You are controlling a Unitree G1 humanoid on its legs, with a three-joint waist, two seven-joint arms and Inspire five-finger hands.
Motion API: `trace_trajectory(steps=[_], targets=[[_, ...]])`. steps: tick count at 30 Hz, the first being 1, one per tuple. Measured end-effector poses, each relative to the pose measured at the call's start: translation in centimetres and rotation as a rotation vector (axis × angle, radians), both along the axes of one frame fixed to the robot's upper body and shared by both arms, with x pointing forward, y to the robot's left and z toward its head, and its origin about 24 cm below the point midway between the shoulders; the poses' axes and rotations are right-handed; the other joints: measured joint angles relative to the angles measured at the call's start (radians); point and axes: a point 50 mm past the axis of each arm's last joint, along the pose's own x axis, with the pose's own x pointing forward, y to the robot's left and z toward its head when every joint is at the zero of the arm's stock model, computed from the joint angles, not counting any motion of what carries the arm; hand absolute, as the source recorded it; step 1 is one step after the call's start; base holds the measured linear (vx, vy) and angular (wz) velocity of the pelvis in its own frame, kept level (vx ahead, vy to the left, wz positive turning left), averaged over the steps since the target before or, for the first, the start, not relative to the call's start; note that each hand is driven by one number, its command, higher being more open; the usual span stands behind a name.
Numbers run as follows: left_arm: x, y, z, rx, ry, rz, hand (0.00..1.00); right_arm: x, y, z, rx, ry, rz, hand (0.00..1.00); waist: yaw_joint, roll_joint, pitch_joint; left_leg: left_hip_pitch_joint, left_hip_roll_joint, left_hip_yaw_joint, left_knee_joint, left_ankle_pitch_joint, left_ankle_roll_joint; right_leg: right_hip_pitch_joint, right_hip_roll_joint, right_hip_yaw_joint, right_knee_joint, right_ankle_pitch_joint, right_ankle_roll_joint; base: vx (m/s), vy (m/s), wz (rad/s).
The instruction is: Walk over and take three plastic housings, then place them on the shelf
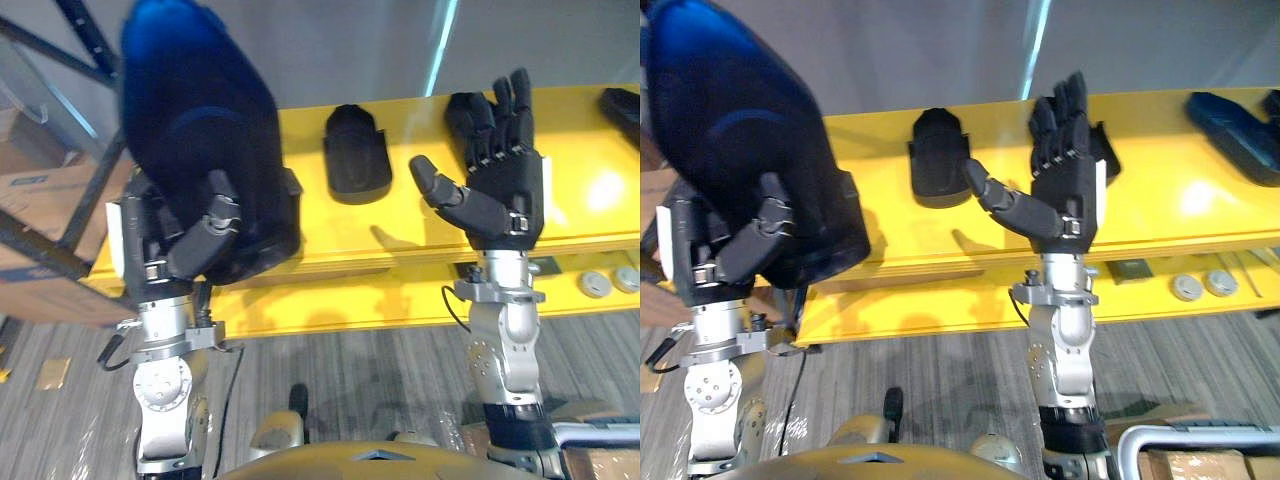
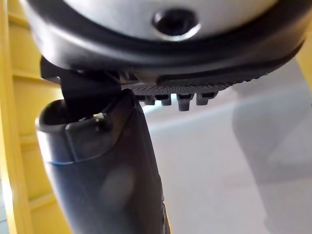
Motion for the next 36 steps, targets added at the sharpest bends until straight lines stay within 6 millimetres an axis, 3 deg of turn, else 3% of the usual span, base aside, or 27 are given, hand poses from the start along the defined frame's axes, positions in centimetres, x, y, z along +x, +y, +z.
trace_trajectory(steps=[1,2,3,4,5,6,7,8,9,10,11,12,13,14,16,18,21,25,32,36], targets=[[-0.1,0.0,-0.2,0.009,0.017,0.003,0.0,0.0,0.0,0.0,0.001,0.002,-0.001,1.0,-0.001,-0.007,0.004,-0.013,0.02,0.009,0.034,0.003,-0.006,0.004,-0.022,-0.001,0.008,-0.002,0.005,-0.05,0.237,0.31],[-0.3,0.2,-0.6,0.034,0.049,0.017,0.0,-0.1,0.0,0.1,-0.008,-0.005,0.004,1.0,0.001,-0.019,0.011,-0.02,0.052,0.01,0.073,0.008,-0.013,0.01,-0.073,0.006,0.036,-0.007,0.033,-0.02,0.232,0.01],[-0.5,0.4,-0.9,0.047,0.069,0.023,0.0,-0.1,-0.1,0.2,-0.025,-0.014,0.01,1.0,0.004,-0.014,0.008,-0.016,0.068,-0.001,0.085,0.009,-0.014,0.012,-0.104,0.016,0.052,-0.011,0.066,-0.01,0.488,-0.19],[-0.7,0.5,-1.3,0.053,0.09,0.027,0.0,-0.2,-0.2,0.3,-0.046,-0.024,0.026,1.0,0.009,0.01,-0.005,0.005,0.086,-0.022,0.103,0.015,-0.023,0.014,-0.141,0.037,0.062,-0.022,0.114,-0.01,0.606,-0.28],[-0.9,0.6,-1.6,0.061,0.108,0.023,0.0,-0.2,-0.6,0.5,-0.064,-0.034,0.045,1.0,0.006,0.043,-0.026,0.036,0.084,-0.022,0.109,-0.029,-0.073,0.02,-0.166,0.051,0.061,-0.023,0.163,-0.01,0.656,-0.19],[-0.9,0.7,-1.5,0.08,0.107,0.011,0.0,-0.3,-1.0,0.6,-0.063,-0.043,0.037,1.0,0.002,0.044,-0.035,0.045,0.058,-0.005,0.097,-0.105,-0.115,0.028,-0.197,0.062,0.051,-0.012,0.18,-0.01,0.483,0.01],[-0.6,0.9,-1.3,0.107,0.107,0.0,0.0,-0.3,-1.0,0.2,-0.029,-0.037,0.027,1.0,0.002,0.011,-0.031,0.043,0.016,0.011,0.114,-0.109,-0.093,0.039,-0.236,0.071,0.035,-0.003,0.168,0.0,0.428,0.18],[-0.5,1.3,-1.0,0.141,0.108,-0.009,0.0,-0.4,-1.1,0.0,0.005,-0.03,0.019,1.0,0.001,-0.01,-0.035,0.03,-0.02,0.019,0.119,-0.131,-0.072,0.048,-0.258,0.072,0.001,0.028,0.114,-0.01,0.47,0.2],[-0.1,1.6,-0.6,0.186,0.103,-0.022,0.0,-0.4,-1.0,-0.2,0.016,-0.024,0.013,1.0,0.001,-0.035,-0.025,0.003,-0.042,0.021,0.147,-0.147,-0.047,0.045,-0.273,0.072,-0.016,0.118,0.08,-0.04,0.516,0.25],[0.4,1.7,-0.6,0.214,0.125,-0.045,0.0,-0.4,-1.1,-0.5,0.017,-0.003,0.01,1.0,0.008,-0.036,-0.023,-0.012,-0.043,0.02,0.158,-0.153,-0.026,0.019,-0.275,0.064,0.002,0.225,0.072,-0.04,0.425,0.12],[0.6,1.8,-0.7,0.224,0.139,-0.053,0.0,-0.3,-1.0,-0.7,0.018,0.008,0.013,1.0,0.014,-0.037,-0.023,-0.006,-0.047,0.028,0.152,-0.155,-0.016,0.003,-0.276,0.06,0.01,0.27,0.052,-0.02,0.407,-0.15],[0.7,2.2,-0.8,0.243,0.164,-0.056,0.0,-0.2,-0.7,-0.8,0.018,0.015,0.028,1.0,0.022,-0.032,-0.018,0.023,-0.044,0.051,0.114,-0.147,0.005,-0.028,-0.279,0.05,0.038,0.294,0.012,0.03,0.298,-0.31],[1.0,2.7,-0.9,0.251,0.187,-0.052,0.0,-0.1,-0.4,-0.7,0.012,0.012,0.041,1.0,0.01,-0.037,-0.02,0.057,-0.052,0.056,0.064,-0.125,0.036,-0.051,-0.242,0.077,0.098,0.224,0.056,0.05,0.244,-0.26],[1.3,2.7,-1.0,0.253,0.194,-0.062,0.0,-0.1,-0.4,-0.7,0.012,0.008,0.042,1.0,0.005,-0.037,-0.02,0.073,-0.056,0.057,0.042,-0.115,0.046,-0.056,-0.209,0.097,0.112,0.183,0.073,0.06,0.141,-0.01],[3.4,2.1,-0.6,0.221,0.183,-0.125,0.0,-0.1,-0.6,-0.4,0.013,-0.004,0.035,1.0,-0.025,-0.034,-0.02,0.099,-0.072,0.049,-0.017,-0.09,0.06,-0.061,-0.084,0.123,0.079,0.056,0.078,0.02,0.112,0.13],[4.8,1.7,0.0,0.165,0.161,-0.153,0.0,-0.1,-0.6,-0.1,0.008,-0.015,0.036,1.0,-0.047,-0.048,-0.029,0.094,-0.096,0.046,-0.047,-0.066,0.054,-0.051,-0.031,0.125,-0.026,0.057,0.068,0.03,0.058,0.1],[6.9,0.2,0.3,0.109,0.177,-0.216,0.0,-0.2,-1.7,0.1,-0.002,-0.005,-0.004,1.0,-0.075,-0.025,-0.027,0.097,-0.119,0.034,-0.1,-0.023,0.056,-0.033,-0.034,0.129,-0.078,0.071,0.085,0.07,0.021,0.21],[7.1,-1.1,-0.4,0.043,0.223,-0.306,0.0,-0.3,-2.7,0.2,0.004,0.014,-0.056,1.0,-0.083,-0.022,-0.028,0.15,-0.112,0.045,-0.187,0.013,0.048,-0.023,-0.023,0.141,-0.078,0.072,0.084,0.04,-0.015,0.0],[8.3,-1.6,0.5,-0.122,0.216,-0.409,0.0,-1.1,-1.7,-1.0,-0.071,0.097,-0.015,1.0,-0.099,-0.026,-0.024,0.18,-0.119,0.07,-0.268,0.043,0.049,-0.038,-0.023,0.181,-0.078,0.072,0.082,-0.02,0.015,-0.07],[10.7,-1.8,0.7,-0.217,0.272,-0.398,0.0,-1.1,-0.6,-1.5,-0.092,0.13,0.036,1.0,-0.104,-0.019,-0.019,0.178,-0.122,0.092,-0.27,0.038,0.053,-0.053,-0.027,0.212,-0.079,0.071,0.08,-0.05,0.033,-0.13]])
